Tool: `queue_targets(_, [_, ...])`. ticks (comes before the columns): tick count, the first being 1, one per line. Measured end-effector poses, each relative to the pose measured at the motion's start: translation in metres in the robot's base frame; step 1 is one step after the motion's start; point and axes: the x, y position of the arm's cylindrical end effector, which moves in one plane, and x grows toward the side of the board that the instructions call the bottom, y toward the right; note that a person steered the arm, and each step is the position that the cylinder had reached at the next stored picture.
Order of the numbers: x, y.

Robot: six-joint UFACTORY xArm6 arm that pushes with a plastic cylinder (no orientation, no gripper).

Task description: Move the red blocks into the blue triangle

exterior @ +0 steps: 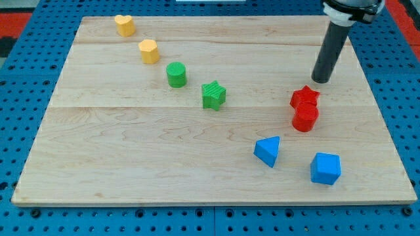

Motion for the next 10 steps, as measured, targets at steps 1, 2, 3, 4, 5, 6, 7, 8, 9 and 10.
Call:
queue_targets(1, [0.009, 0.009])
queue_targets(2, [0.025, 0.009])
queue_targets(3, [0.027, -0.019])
queue_targets(4, [0.042, -0.036])
queue_targets(5, [0.045, -0.053])
queue_targets(6, [0.057, -0.046])
queue_targets(7, [0.075, -0.048])
queue_targets(8, [0.086, -0.054])
queue_targets(9, [0.093, -0.049])
queue_targets(10, [0.093, -0.053])
